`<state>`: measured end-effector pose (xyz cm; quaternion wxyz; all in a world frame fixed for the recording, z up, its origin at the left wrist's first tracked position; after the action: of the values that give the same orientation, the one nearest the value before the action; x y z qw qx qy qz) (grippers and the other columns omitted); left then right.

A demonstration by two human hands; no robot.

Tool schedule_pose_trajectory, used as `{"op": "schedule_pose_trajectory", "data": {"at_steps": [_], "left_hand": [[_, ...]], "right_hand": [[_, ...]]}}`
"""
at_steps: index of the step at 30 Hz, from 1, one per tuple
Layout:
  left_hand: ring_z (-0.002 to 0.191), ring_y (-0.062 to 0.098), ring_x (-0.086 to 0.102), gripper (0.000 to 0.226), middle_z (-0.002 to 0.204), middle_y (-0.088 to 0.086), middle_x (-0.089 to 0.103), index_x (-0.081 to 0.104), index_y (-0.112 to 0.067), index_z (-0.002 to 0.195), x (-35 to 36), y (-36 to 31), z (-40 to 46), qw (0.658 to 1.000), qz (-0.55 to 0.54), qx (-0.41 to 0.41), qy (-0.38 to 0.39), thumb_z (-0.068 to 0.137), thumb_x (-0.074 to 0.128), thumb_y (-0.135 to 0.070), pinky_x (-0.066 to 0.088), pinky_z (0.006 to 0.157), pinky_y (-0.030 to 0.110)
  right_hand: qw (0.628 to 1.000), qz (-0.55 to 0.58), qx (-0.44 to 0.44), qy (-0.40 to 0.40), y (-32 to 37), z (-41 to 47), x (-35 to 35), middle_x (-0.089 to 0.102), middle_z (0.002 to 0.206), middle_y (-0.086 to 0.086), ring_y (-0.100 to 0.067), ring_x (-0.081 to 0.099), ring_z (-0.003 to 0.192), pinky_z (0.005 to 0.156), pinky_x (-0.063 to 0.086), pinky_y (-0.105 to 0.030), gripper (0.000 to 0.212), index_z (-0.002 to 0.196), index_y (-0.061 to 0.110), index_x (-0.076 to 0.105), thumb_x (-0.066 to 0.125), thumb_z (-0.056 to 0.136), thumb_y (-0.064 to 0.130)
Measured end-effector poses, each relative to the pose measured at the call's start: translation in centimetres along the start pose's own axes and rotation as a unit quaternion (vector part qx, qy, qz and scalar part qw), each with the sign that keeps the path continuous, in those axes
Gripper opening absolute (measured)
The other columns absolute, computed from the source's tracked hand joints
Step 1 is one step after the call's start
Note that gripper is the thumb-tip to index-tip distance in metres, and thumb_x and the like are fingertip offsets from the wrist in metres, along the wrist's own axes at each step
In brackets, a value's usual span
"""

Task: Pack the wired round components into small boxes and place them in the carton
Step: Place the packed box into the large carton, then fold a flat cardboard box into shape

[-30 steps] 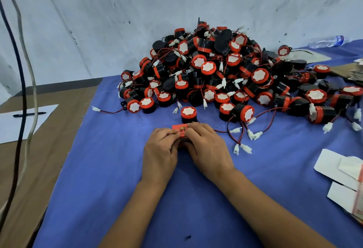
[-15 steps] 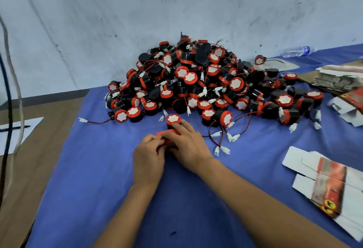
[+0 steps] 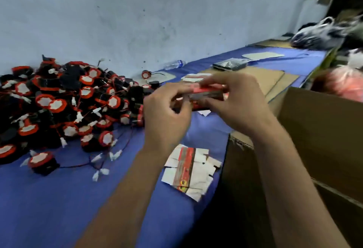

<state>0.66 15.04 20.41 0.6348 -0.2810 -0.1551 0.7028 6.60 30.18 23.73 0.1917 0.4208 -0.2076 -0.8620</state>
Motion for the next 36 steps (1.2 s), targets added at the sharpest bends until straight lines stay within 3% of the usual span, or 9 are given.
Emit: {"op": "schedule_pose_trajectory", "data": {"at_steps": [4, 9, 17, 21, 24, 27, 30, 34, 36], "left_hand": [[0.095, 0.019, 0.072, 0.025, 0.101, 0.001, 0.078, 0.081, -0.015, 0.102, 11.6, -4.3, 0.5, 0.983, -0.024, 0.023, 0.180, 0.084, 0.063, -0.012, 0.059, 0.085, 0.039], [0.079, 0.033, 0.064, 0.010, 0.082, 0.011, 0.070, 0.074, -0.006, 0.086, 20.5, -3.1, -3.8, 0.872, 0.153, 0.084, 0.457, 0.086, 0.067, -0.013, 0.051, 0.067, 0.042], [0.059, 0.024, 0.048, 0.015, 0.056, -0.008, 0.044, 0.061, -0.013, 0.062, 20.0, -1.7, -3.7, 0.897, 0.134, 0.086, 0.412, 0.073, 0.058, -0.024, 0.030, 0.056, 0.033], [0.069, 0.018, 0.062, 0.013, 0.071, -0.003, 0.067, 0.071, -0.015, 0.075, 15.8, -2.3, -3.9, 0.975, 0.031, 0.061, 0.212, 0.082, 0.061, -0.019, 0.048, 0.061, 0.032], [0.081, 0.016, 0.064, 0.008, 0.086, -0.004, 0.068, 0.069, -0.017, 0.084, 10.5, 2.8, -5.2, 0.992, 0.053, -0.070, 0.089, 0.089, 0.063, -0.013, 0.054, 0.068, 0.033], [0.109, 0.035, 0.061, 0.036, 0.119, 0.012, 0.062, 0.063, -0.014, 0.117, 6.1, 12.5, -8.5, 0.887, 0.273, -0.325, 0.183, 0.091, 0.070, -0.038, 0.052, 0.085, 0.042], [0.116, 0.041, 0.055, 0.075, 0.122, 0.019, 0.057, 0.047, -0.009, 0.116, 3.8, 15.8, -11.1, 0.801, 0.360, -0.394, 0.271, 0.076, 0.081, -0.062, 0.044, 0.077, 0.042], [0.093, 0.033, 0.056, 0.064, 0.102, 0.007, 0.059, 0.046, -0.010, 0.114, 2.5, 17.2, -11.1, 0.841, 0.294, -0.405, 0.205, 0.074, 0.088, -0.038, 0.043, 0.066, 0.041], [0.107, 0.033, 0.058, 0.070, 0.113, 0.008, 0.061, 0.052, -0.007, 0.125, 1.7, 17.8, -11.0, 0.835, 0.311, -0.400, 0.215, 0.075, 0.087, -0.042, 0.043, 0.072, 0.037]], "right_hand": [[0.979, -0.132, 0.155, 0.004, -7.5, -2.9, -9.0, 0.074, 0.094, 0.005, -0.013, 0.067, 0.088, 0.081, 0.056, -0.034, 0.031, 0.105, 0.031, 0.076, 0.086, 0.076, 0.034], [0.879, -0.220, 0.325, 0.270, -14.2, -6.0, -4.4, 0.072, 0.094, 0.000, -0.017, 0.067, 0.086, 0.080, 0.058, -0.036, 0.023, 0.102, 0.023, 0.075, 0.083, 0.082, 0.019], [0.872, -0.236, 0.272, 0.332, -15.3, -5.5, -0.8, 0.064, 0.078, 0.002, -0.013, 0.062, 0.064, 0.056, 0.054, -0.028, 0.022, 0.087, 0.023, 0.064, 0.079, 0.085, 0.008], [0.872, -0.222, 0.268, 0.345, -14.3, -5.7, -0.2, 0.071, 0.095, -0.008, -0.024, 0.072, 0.076, 0.066, 0.064, -0.041, 0.024, 0.111, 0.014, 0.071, 0.071, 0.090, 0.003], [0.873, -0.220, 0.288, 0.325, -13.9, -5.8, -0.5, 0.068, 0.111, -0.009, -0.026, 0.071, 0.084, 0.080, 0.064, -0.043, 0.033, 0.124, 0.018, 0.069, 0.068, 0.092, 0.007], [0.950, -0.212, 0.223, 0.057, -10.4, -3.4, -2.0, 0.070, 0.106, -0.009, -0.027, 0.067, 0.088, 0.079, 0.061, -0.041, 0.025, 0.110, 0.015, 0.072, 0.059, 0.092, 0.005], [0.986, -0.076, 0.022, -0.145, -3.1, -3.1, 0.2, 0.071, 0.090, -0.002, -0.022, 0.062, 0.078, 0.064, 0.048, -0.033, 0.018, 0.097, 0.017, 0.070, 0.055, 0.090, 0.009], [0.983, -0.089, -0.010, 0.163, -1.9, -3.1, 11.4, 0.071, 0.100, -0.001, -0.025, 0.063, 0.098, 0.071, 0.052, -0.035, 0.020, 0.109, 0.022, 0.070, 0.066, 0.090, 0.027], [0.937, -0.148, 0.028, 0.315, -4.4, -3.8, 15.2, 0.065, 0.124, -0.004, -0.027, 0.056, 0.122, 0.088, 0.054, -0.041, 0.060, 0.134, 0.023, 0.060, 0.079, 0.082, 0.045]]}}
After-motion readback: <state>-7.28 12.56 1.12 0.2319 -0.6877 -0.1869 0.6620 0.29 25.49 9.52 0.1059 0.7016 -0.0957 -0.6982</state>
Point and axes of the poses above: each hand's wrist, its own z-axis towards the middle knuckle, its own x-axis out of the palm, y = z × x, the point moved 7 cm from there along z, towards the middle knuckle
